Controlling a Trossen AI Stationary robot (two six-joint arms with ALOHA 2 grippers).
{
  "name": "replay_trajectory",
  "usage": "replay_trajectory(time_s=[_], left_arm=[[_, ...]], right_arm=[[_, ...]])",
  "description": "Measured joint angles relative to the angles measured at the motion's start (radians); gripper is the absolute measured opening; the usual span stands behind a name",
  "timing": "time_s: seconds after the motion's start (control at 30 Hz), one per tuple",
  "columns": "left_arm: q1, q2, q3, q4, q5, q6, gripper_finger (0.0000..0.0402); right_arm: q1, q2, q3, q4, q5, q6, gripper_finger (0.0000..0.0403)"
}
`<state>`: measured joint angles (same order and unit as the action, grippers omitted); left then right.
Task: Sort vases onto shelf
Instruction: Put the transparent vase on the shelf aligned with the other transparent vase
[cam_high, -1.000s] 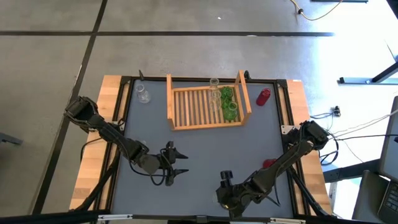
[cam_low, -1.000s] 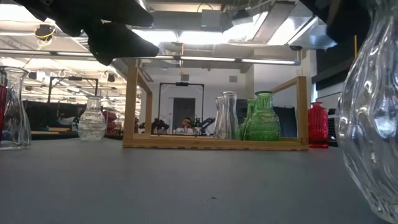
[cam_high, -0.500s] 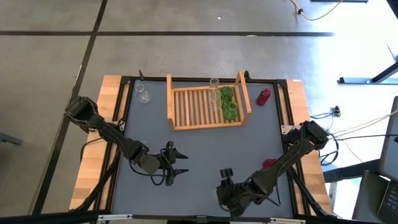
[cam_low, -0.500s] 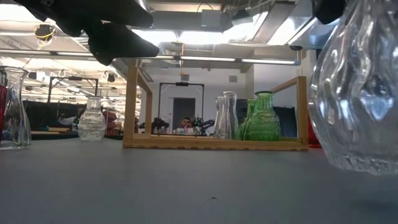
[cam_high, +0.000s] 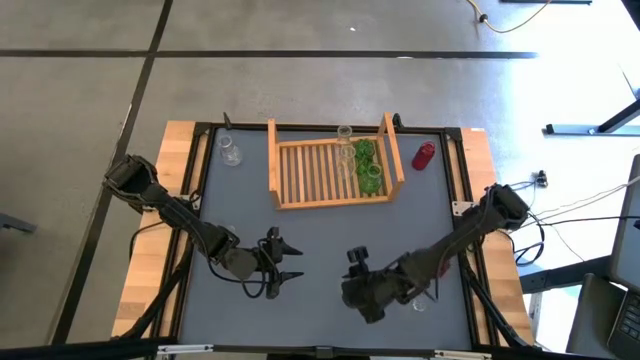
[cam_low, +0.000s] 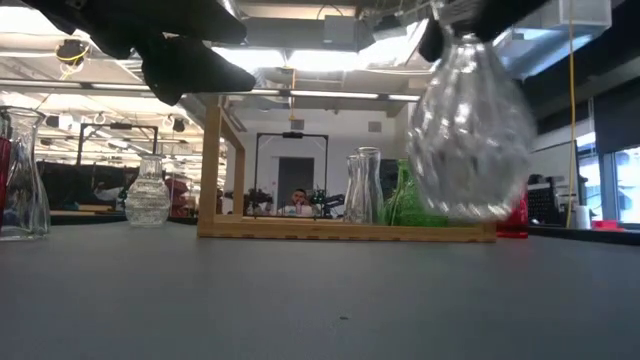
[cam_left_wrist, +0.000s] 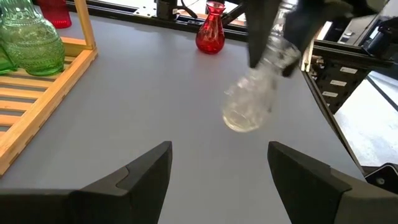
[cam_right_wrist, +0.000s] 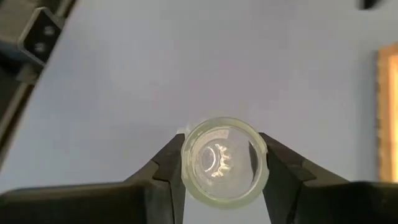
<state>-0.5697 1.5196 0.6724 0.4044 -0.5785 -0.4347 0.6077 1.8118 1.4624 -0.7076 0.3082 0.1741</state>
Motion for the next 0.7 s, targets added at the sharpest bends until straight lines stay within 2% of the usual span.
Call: replay_trajectory(time_s=[0.4,0.7], left_arm=[[0.003,0.000,0.000,0.001,0.000,0.007,0.0259],[0.005,0.000,0.000,0.018,0.000,0.027,0.0259]], right_arm=[[-0.105,-0.134,0.000,-0.081,0.068,-0.073,0.0138],[-0.311,-0.206,0.000,-0.121,0.074,-0.176,0.0139]])
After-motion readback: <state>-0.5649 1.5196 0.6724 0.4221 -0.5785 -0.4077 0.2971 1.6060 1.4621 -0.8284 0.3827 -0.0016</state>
